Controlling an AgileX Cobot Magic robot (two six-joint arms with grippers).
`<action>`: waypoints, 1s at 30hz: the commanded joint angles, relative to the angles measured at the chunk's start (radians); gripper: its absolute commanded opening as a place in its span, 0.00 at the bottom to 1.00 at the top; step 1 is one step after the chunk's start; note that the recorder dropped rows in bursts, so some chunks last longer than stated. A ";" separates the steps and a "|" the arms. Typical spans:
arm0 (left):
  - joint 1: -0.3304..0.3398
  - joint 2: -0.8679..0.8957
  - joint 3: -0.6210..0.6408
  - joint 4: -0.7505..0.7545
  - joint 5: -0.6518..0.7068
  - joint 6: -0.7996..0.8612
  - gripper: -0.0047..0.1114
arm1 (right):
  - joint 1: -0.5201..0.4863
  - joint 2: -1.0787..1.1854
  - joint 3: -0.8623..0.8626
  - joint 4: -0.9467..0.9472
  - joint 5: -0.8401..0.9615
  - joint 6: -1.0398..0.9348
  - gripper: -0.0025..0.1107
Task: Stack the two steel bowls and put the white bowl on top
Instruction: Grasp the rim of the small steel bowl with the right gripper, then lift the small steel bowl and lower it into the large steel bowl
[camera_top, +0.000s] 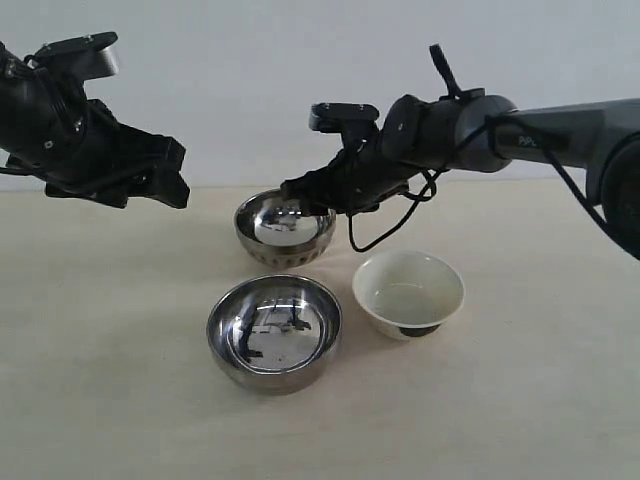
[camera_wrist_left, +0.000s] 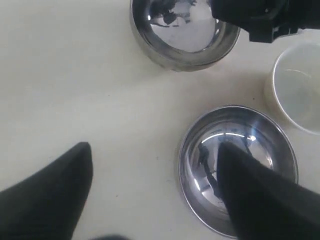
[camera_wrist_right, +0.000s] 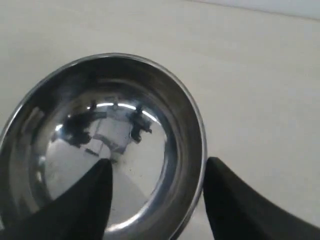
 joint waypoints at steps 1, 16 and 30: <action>0.004 -0.008 0.003 -0.004 -0.009 0.011 0.61 | 0.001 0.022 -0.006 -0.002 -0.010 0.003 0.45; 0.004 -0.008 0.003 -0.004 -0.012 0.011 0.61 | 0.001 0.048 -0.006 -0.011 -0.015 -0.032 0.10; 0.004 -0.008 0.003 0.012 -0.032 0.011 0.61 | -0.022 -0.075 -0.038 -0.008 0.073 0.005 0.02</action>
